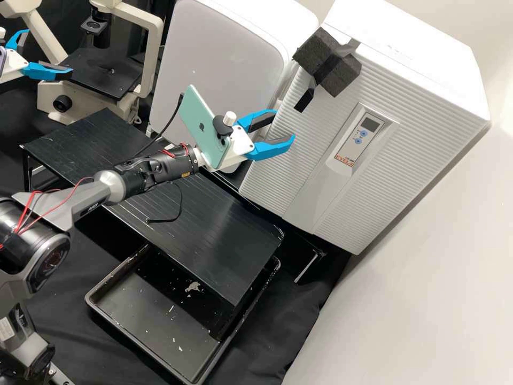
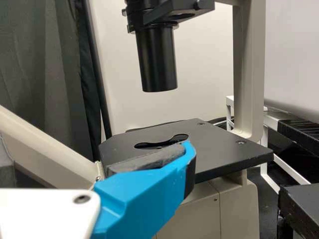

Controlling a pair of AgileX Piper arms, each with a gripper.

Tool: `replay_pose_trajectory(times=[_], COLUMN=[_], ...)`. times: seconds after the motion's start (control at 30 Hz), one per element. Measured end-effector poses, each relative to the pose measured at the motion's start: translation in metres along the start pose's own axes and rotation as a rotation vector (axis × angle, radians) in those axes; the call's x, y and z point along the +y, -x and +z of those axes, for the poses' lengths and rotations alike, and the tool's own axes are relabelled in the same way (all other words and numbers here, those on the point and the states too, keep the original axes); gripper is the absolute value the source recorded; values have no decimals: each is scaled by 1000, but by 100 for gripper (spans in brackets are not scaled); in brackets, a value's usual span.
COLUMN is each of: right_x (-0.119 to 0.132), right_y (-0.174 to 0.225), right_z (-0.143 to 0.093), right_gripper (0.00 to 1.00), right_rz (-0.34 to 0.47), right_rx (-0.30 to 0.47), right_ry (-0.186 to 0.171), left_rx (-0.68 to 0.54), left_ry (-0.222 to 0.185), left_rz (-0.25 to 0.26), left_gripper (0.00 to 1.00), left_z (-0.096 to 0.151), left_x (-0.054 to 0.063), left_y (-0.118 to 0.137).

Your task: Open the incubator door

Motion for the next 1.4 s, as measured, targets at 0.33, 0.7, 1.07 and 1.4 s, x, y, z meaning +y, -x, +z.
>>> replay_pose_trajectory(times=[0.33,0.7,1.07,1.4], right_x=[7,39,104,129], right_y=[7,29,88,118], right_z=[2,18,37,36], right_gripper=[0,0,100,100], right_rz=[-4,-29,75,190], right_rx=[13,22,-31,46], right_ry=[25,51,-94,-146], left_rx=[0,0,0,0], left_ry=[0,0,0,0], left_rz=[0,0,0,0], left_gripper=[100,100,100,100], left_z=[0,0,0,0], left_x=[0,0,0,0], left_y=[0,0,0,0])
